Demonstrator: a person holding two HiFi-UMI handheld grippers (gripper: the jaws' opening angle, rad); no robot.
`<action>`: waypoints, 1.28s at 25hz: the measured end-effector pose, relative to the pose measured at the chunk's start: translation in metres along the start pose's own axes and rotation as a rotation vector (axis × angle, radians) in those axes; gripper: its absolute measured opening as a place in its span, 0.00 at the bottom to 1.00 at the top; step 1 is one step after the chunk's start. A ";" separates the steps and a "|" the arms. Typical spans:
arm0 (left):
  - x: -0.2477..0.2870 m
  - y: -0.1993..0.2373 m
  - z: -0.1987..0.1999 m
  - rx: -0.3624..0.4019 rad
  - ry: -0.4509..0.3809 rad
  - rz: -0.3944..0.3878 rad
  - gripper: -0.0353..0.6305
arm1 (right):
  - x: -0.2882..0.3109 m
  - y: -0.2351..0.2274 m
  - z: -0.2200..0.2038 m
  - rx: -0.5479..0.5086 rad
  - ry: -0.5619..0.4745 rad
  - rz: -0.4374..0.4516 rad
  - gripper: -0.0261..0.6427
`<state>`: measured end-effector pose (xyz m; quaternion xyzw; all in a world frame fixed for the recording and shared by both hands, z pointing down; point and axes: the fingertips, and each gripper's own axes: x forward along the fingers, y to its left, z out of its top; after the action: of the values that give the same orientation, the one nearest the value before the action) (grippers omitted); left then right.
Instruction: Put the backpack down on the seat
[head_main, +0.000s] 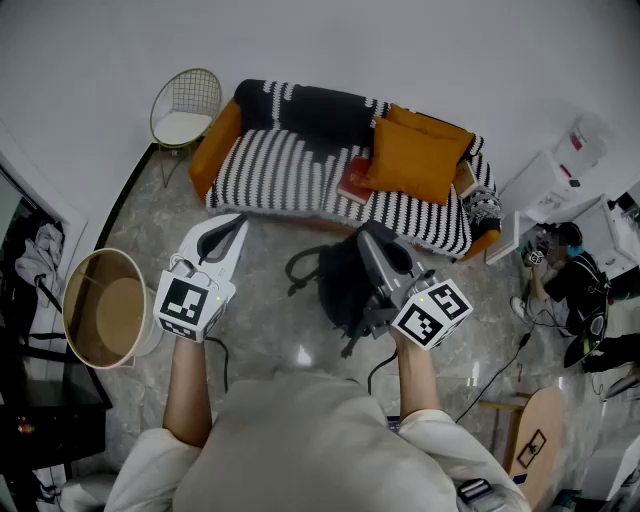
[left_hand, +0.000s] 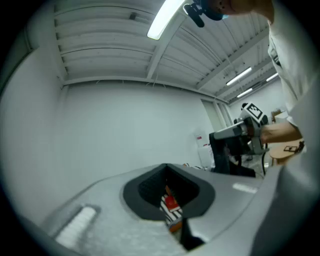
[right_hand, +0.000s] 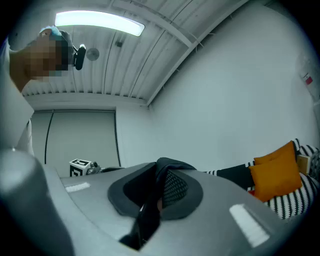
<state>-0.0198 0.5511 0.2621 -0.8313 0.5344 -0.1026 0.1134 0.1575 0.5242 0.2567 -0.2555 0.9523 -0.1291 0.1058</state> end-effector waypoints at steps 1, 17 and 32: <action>0.002 0.001 -0.002 -0.003 0.001 -0.002 0.06 | 0.001 -0.003 0.000 0.000 -0.001 -0.003 0.08; 0.053 -0.017 -0.006 -0.007 0.014 0.009 0.06 | -0.019 -0.082 0.018 -0.081 0.040 -0.092 0.08; 0.151 0.010 -0.040 -0.078 0.019 -0.014 0.06 | 0.035 -0.166 0.011 -0.043 0.059 -0.068 0.08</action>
<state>0.0217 0.4065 0.3048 -0.8378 0.5332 -0.0904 0.0750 0.2072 0.3655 0.2915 -0.2862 0.9483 -0.1197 0.0675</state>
